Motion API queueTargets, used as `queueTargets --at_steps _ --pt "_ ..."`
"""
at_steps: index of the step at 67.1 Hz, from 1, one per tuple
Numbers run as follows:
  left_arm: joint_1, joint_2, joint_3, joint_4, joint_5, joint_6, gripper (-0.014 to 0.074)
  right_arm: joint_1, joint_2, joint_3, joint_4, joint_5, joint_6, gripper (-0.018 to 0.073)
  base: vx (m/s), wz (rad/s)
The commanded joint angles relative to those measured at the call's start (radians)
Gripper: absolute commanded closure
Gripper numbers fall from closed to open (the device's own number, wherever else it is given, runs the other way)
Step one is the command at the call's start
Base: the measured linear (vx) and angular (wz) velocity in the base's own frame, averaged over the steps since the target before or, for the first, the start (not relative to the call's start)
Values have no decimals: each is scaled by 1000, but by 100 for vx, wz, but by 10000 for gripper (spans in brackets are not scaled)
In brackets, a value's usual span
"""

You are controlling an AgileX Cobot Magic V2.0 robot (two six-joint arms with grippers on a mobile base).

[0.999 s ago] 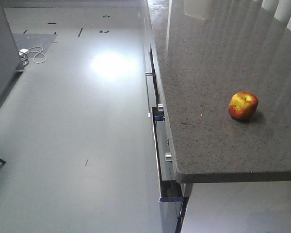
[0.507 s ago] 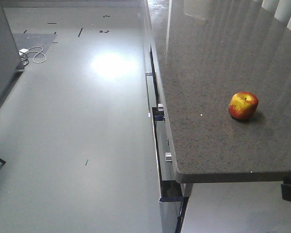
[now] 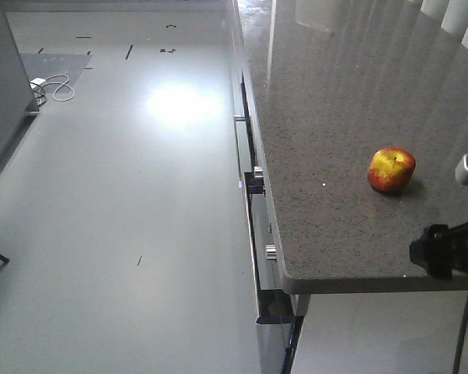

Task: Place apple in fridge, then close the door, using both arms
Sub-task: 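Move the right gripper over the red-yellow apple on the counter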

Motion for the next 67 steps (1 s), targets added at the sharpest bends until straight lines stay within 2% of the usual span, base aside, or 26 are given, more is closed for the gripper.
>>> queueTargets --at_steps 1,18,30,45,67 --pt "-3 -15 -16 -11 -71 -5 603 -4 49 -97 -7 -52 5 -29 0 0" --pt "-3 -15 -16 -11 -71 -5 603 -83 236 -291 3 15 -10 -29 0 0" --pt "-3 -15 -16 -11 -71 -5 603 -92 354 -412 24 30 -75 -29 0 0" --pt "-3 -15 -16 -11 -71 -5 603 -92 502 -579 74 112 -164 -55 0 0" --pt "-3 -15 -16 -11 -71 -5 603 -92 660 -773 -5 203 -167 -60 0 0"
